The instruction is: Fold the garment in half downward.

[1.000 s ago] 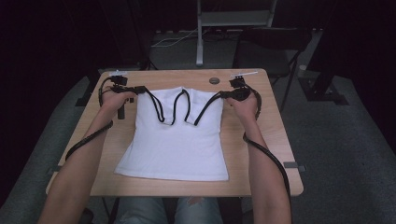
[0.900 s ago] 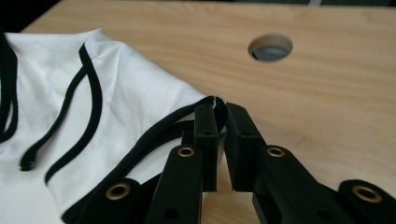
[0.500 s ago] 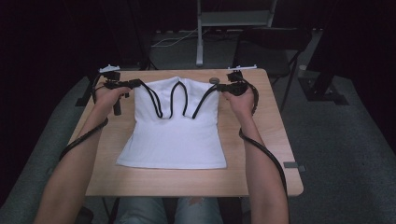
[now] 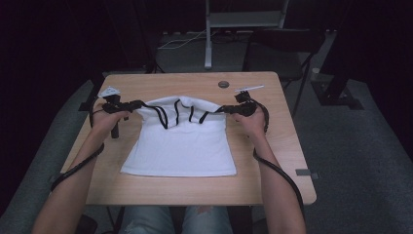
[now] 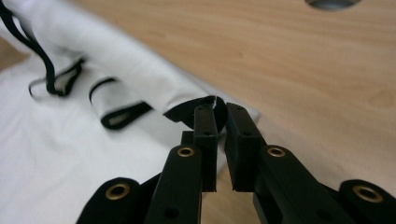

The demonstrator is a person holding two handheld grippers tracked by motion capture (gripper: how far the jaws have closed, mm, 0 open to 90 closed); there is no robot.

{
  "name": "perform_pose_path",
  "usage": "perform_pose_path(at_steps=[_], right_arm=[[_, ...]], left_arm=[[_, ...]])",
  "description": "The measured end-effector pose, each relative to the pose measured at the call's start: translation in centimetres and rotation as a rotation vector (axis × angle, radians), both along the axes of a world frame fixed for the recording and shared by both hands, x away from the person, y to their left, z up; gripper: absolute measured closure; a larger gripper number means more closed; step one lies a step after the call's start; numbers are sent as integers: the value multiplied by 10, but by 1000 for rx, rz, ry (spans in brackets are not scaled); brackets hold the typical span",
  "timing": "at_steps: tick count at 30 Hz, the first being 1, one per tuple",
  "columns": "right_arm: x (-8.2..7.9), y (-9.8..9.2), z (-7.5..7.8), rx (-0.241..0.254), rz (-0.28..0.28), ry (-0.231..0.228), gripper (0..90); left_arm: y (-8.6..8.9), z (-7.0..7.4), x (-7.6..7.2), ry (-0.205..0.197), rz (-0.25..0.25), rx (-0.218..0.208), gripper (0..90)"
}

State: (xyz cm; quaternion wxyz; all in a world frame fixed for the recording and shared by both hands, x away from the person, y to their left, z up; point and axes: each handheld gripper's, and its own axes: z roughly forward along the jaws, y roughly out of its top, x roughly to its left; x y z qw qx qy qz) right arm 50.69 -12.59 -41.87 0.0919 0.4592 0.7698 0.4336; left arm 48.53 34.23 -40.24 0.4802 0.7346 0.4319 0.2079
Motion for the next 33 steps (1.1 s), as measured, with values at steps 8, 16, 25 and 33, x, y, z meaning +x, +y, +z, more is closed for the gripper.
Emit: perform_pose_path(at_steps=[8,16,25,33], right_arm=[[-18,-2,-2,-45,46,-13,838],[-31,4,9,-74,85,-48,842],[-41,7,13,-102,119,-56,843],[-52,8,18,-102,146,-74,844]], left_arm=[[-6,-4,-24,-53,-66,136,831],[-5,6,-40,-92,-95,153,832],[-2,6,-53,-105,-130,188,832],[1,10,-64,-115,-149,210,833]])
